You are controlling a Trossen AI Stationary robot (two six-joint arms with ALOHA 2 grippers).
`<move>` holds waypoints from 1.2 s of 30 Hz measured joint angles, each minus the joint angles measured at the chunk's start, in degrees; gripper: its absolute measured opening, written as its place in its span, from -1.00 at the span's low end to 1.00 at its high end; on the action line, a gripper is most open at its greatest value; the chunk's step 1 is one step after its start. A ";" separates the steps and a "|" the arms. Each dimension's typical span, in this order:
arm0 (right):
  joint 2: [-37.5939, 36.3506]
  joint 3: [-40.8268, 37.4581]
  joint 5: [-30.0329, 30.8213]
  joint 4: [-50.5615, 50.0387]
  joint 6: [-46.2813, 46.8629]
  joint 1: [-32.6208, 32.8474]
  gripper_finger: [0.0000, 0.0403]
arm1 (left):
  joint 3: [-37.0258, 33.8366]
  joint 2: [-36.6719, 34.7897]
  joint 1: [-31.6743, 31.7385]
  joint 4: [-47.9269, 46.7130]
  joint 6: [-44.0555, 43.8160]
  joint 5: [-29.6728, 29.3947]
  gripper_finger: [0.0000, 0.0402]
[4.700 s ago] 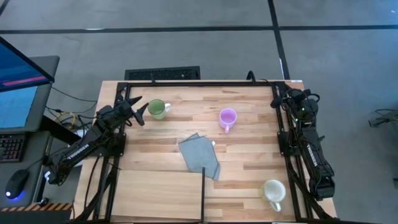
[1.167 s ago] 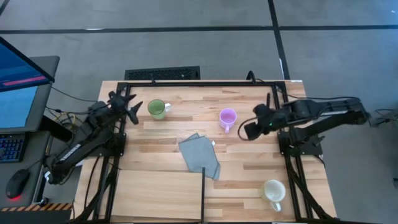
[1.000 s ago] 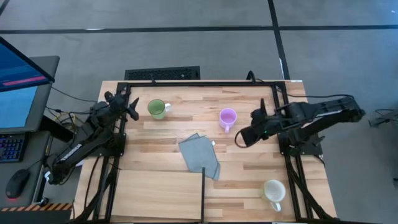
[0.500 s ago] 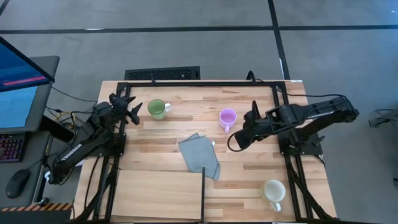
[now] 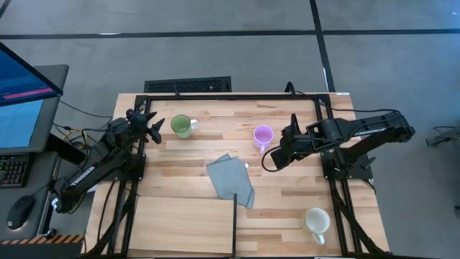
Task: Stack small to large cups/mugs on shelf
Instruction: Put the pink mug on the shelf
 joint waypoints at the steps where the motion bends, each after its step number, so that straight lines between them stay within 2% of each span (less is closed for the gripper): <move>1: 0.00 0.00 -0.02 0.00 0.00 -0.23 -0.50 | 0.00 0.00 0.00 0.00 -0.02 0.01 0.11; 14: 0.00 0.00 -0.02 0.34 0.07 -2.95 -0.50 | 0.00 0.00 0.00 0.00 -0.02 -0.02 0.11; 25: 0.00 0.00 -0.01 3.38 -7.39 -5.45 -0.47 | 0.00 0.00 0.00 0.00 -0.02 -0.02 0.11; 30: 0.00 0.00 0.01 4.76 -7.55 -6.15 -0.33 | 0.00 0.00 0.00 0.00 -0.02 -0.02 0.11; 36: 0.00 0.00 0.96 4.65 -7.55 -6.25 -0.05 | 0.00 0.00 0.02 0.00 0.00 -0.02 0.11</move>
